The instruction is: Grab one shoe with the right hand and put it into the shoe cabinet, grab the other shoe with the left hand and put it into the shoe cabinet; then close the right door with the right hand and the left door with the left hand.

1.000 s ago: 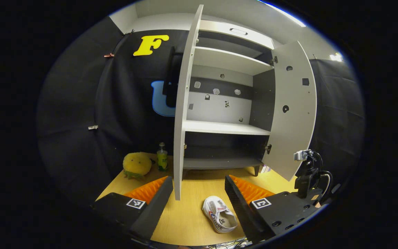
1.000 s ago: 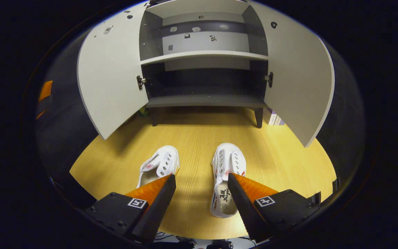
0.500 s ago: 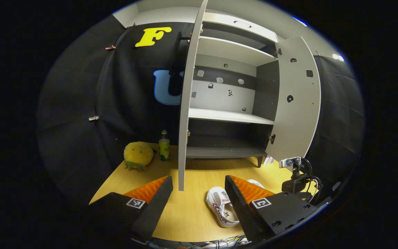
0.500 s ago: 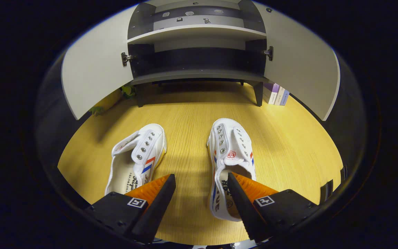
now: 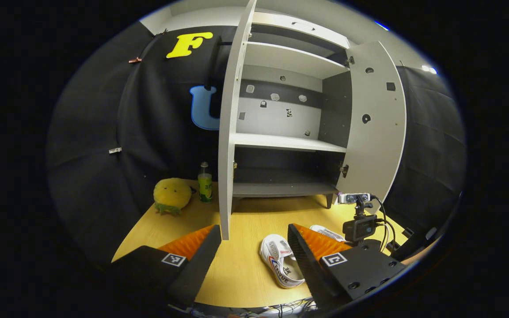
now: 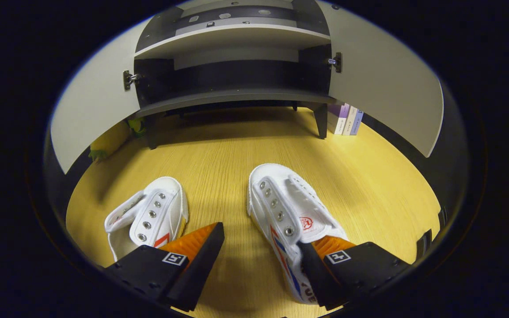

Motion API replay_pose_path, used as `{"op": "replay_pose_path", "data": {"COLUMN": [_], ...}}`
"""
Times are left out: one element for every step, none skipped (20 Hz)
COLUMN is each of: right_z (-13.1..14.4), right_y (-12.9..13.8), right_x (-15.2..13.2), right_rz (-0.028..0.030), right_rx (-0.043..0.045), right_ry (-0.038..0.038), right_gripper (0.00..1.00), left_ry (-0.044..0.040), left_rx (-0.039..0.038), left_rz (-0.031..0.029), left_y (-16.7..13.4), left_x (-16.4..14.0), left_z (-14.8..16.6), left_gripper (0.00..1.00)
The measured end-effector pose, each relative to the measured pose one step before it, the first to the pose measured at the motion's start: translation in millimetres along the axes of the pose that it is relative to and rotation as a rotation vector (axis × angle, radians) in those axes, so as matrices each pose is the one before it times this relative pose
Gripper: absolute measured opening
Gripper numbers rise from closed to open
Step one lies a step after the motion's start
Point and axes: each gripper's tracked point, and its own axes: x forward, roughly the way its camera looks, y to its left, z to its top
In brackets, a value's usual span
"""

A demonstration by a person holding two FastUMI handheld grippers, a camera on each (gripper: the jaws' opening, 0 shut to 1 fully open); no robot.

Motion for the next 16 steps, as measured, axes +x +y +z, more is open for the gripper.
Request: {"op": "replay_pose_path", "data": {"right_z": [2.42,1.43,1.47,1.07,-1.39,-1.8,0.47,-0.41,1.85,-2.87,2.6,-1.23,-2.45,1.91,7.62,-5.61], "right_y": [-5.07,-8.62,-5.07,0.06,0.88,0.86,5.8,1.71,4.71,0.72,3.14,-0.65,2.74,-0.41,-1.03,-0.02], "right_x": [2.1,4.59,2.26,-1.8,0.88,1.12,-0.84,0.86,-0.41,-0.91,1.51,0.21,-0.34,0.17,-1.81,0.42], "right_rz": [-0.01731,-0.02935,-0.0057,0.00383,0.00718,0.0057,0.03537,0.00786,0.01806,0.00268,0.01312,0.01018,0.01673,0.0149,0.00897,0.00809], "right_rx": [0.00045,-0.00593,0.00417,0.01084,-0.00515,-0.01607,-0.01144,-0.01001,-0.01183,-0.00961,-0.00066,0.00131,0.01865,0.00912,0.01242,0.00224], "right_ry": [-0.00102,-0.00243,-0.00098,0.00835,0.00264,0.00851,0.0006,0.00612,-0.00154,0.01678,-0.00963,0.01379,0.00482,0.00489,0.00006,0.00538], "right_gripper": [0.98,0.92,0.84,0.71,0.57,0.51,0.51,0.4,0.28,0.22,0.16,0.12,0.12,0.08,0.07,0.05], "left_ry": [0.00341,0.00245,0.00286,0.00408,0.00319,0.00263,0.00249,0.00401,0.00215,0.00051,-0.00023,-0.00055,-0.00031,0.00045,0.00237,0.00391], "left_rx": [-0.00236,-0.00091,-0.00092,-0.00254,-0.00431,-0.00613,-0.00402,-0.00257,0.00105,0.00406,0.00489,0.00333,0.00087,-0.00155,-0.00331,-0.00314], "left_rz": [-0.0018,-0.00008,0.00116,0.00119,0.00008,-0.00132,-0.00239,-0.00232,-0.00126,-0.0005,0.00017,0.00049,-0.00006,-0.00007,-0.00131,-0.00004], "left_y": [-1.9,-1.52,-1.16,-0.93,-0.49,-1.91,-2.67,-2.45,-1.73,-2.33,-1.99,-1.37,-0.66,-1.13,-1.8,-0.98], "left_x": [-0.61,-0.42,0.39,-0.04,-0.58,0.16,-0.15,-0.9,-0.1,-0.27,-0.12,-1.45,-1.48,-1.02,-1.06,-0.12], "left_z": [-0.57,-1.33,-1.21,-1.83,0.14,-2.27,-0.6,-1.19,0.39,-0.23,0.14,-0.78,0.27,-1.59,-1.53,-1.86], "left_gripper": [0.95,0.95,0.95,0.95,0.95,0.95,0.95,0.95,0.95,0.95,0.95,0.95,0.95,0.95,0.95,0.95]}}
